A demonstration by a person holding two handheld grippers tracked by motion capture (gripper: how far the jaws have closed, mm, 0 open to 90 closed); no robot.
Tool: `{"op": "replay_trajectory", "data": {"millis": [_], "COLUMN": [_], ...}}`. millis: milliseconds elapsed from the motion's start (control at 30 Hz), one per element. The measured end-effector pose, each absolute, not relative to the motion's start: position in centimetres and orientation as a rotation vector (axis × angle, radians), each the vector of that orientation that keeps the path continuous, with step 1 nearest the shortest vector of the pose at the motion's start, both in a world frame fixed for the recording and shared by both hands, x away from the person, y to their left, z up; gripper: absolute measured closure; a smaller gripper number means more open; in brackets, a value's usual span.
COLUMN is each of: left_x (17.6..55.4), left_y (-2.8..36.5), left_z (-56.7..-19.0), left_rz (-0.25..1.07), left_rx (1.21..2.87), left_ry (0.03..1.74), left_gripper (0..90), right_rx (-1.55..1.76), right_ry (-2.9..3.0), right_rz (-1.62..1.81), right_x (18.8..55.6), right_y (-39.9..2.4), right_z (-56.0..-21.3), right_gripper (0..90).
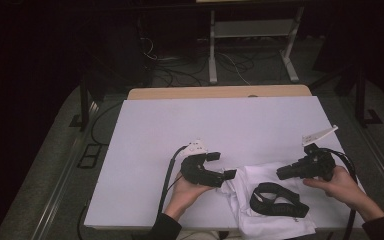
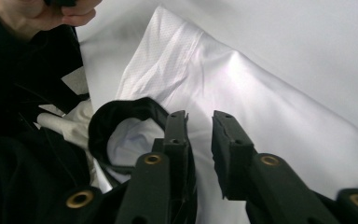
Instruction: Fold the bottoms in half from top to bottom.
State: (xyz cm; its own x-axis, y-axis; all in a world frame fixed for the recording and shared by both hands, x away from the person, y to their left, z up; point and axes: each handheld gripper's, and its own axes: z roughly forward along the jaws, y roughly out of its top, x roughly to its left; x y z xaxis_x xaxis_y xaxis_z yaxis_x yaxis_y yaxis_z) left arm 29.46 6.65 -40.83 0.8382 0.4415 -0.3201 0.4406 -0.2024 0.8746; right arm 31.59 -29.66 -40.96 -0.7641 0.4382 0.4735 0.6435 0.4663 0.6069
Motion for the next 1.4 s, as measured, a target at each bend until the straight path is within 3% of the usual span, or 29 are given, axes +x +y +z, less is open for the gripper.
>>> {"op": "replay_trajectory", "data": {"millis": [300,667,1400], "left_x": [29.5,29.5,29.8], "left_y": [6.7,6.9,7.0], "left_z": [-40.8,-41.1,-41.7], "left_rz": [0.008,0.005,-0.001], "left_rx": [1.815,1.820,1.813], "left_ry": [0.674,0.677,0.705], "left_gripper": [12.7,12.7,12.5], "right_rx": [-0.885,-0.778,-0.572], "right_ry": [-2.458,-2.443,-2.411], "right_rz": [-1.087,-0.904,-0.876], "right_x": [33.4,34.7,29.7], "right_y": [-27.6,-23.9,-23.2], "right_z": [-42.2,-43.8,-43.2], "right_gripper": [83.7,83.7,84.1]}}
